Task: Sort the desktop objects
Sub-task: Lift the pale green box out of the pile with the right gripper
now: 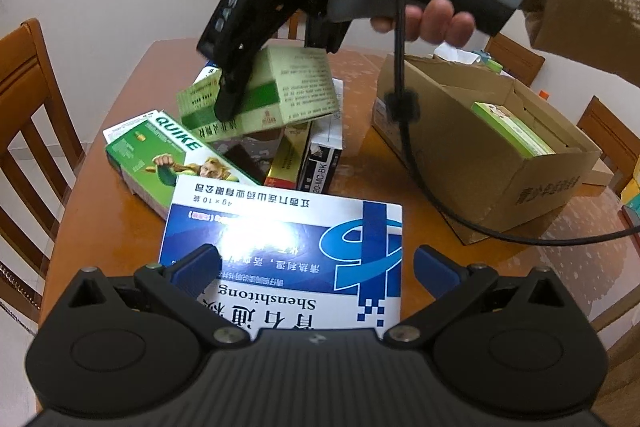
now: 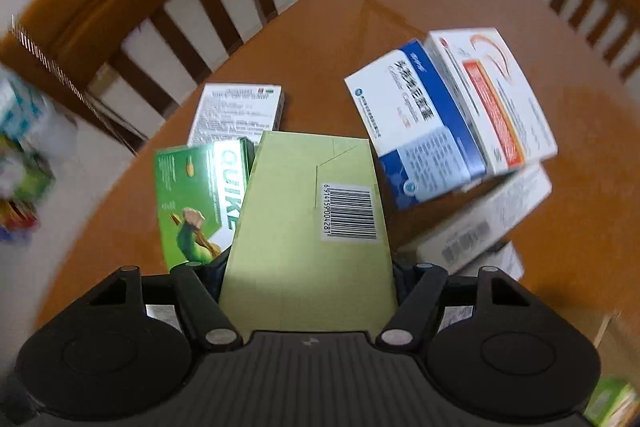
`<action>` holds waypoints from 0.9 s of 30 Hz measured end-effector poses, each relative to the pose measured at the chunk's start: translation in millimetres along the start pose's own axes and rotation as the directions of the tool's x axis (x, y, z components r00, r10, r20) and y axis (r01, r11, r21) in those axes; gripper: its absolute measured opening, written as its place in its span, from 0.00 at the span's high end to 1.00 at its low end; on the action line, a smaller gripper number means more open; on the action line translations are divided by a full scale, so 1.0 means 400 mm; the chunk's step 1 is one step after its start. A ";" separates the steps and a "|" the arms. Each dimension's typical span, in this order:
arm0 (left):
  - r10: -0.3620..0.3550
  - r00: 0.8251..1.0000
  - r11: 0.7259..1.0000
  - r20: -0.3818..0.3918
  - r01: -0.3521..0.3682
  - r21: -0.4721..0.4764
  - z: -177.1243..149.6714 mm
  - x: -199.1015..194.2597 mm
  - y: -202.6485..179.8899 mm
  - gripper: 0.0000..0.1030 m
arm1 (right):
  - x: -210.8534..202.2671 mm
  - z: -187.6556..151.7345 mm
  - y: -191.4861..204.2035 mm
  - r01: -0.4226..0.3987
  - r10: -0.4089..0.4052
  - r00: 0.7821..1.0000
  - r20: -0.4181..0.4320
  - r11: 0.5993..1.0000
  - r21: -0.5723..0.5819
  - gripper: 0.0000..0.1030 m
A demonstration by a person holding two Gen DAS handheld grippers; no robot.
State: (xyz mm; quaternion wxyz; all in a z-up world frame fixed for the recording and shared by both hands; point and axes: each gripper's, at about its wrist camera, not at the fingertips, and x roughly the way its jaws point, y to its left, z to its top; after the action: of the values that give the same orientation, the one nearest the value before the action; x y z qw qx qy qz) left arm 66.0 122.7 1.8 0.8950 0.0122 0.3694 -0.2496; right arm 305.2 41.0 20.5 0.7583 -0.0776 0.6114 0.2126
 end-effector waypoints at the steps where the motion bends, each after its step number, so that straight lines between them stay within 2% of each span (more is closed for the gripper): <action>1: 0.000 1.000 1.000 0.000 0.000 0.005 0.001 -0.002 -0.003 0.00 | -0.012 -0.004 -0.008 -0.025 0.024 1.000 0.007 0.999 0.023 0.27; 7: -0.002 1.000 0.999 0.000 0.002 0.044 0.010 -0.010 -0.022 0.00 | -0.103 -0.051 -0.042 -0.175 0.167 0.984 0.068 0.976 0.131 0.27; 13: -0.021 1.000 0.996 -0.005 0.021 0.092 0.015 -0.020 -0.053 0.00 | -0.169 -0.137 -0.056 -0.278 0.257 0.959 0.122 0.939 0.201 0.27; 23: -0.079 0.997 0.979 -0.027 0.083 0.184 0.007 -0.040 -0.107 0.00 | -0.231 -0.315 -0.038 -0.339 0.303 0.938 0.170 0.905 0.257 0.27; 27: -0.108 0.993 0.968 -0.048 0.116 0.222 -0.003 -0.041 -0.133 0.00 | -0.240 -0.388 -0.033 -0.341 0.300 0.937 0.179 0.896 0.283 0.27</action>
State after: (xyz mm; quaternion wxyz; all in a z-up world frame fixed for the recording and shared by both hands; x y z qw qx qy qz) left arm 30.9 83.5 20.4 0.8656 0.0969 0.3550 -0.3395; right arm 156.5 -51.1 73.4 0.7537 0.1583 0.5906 0.2409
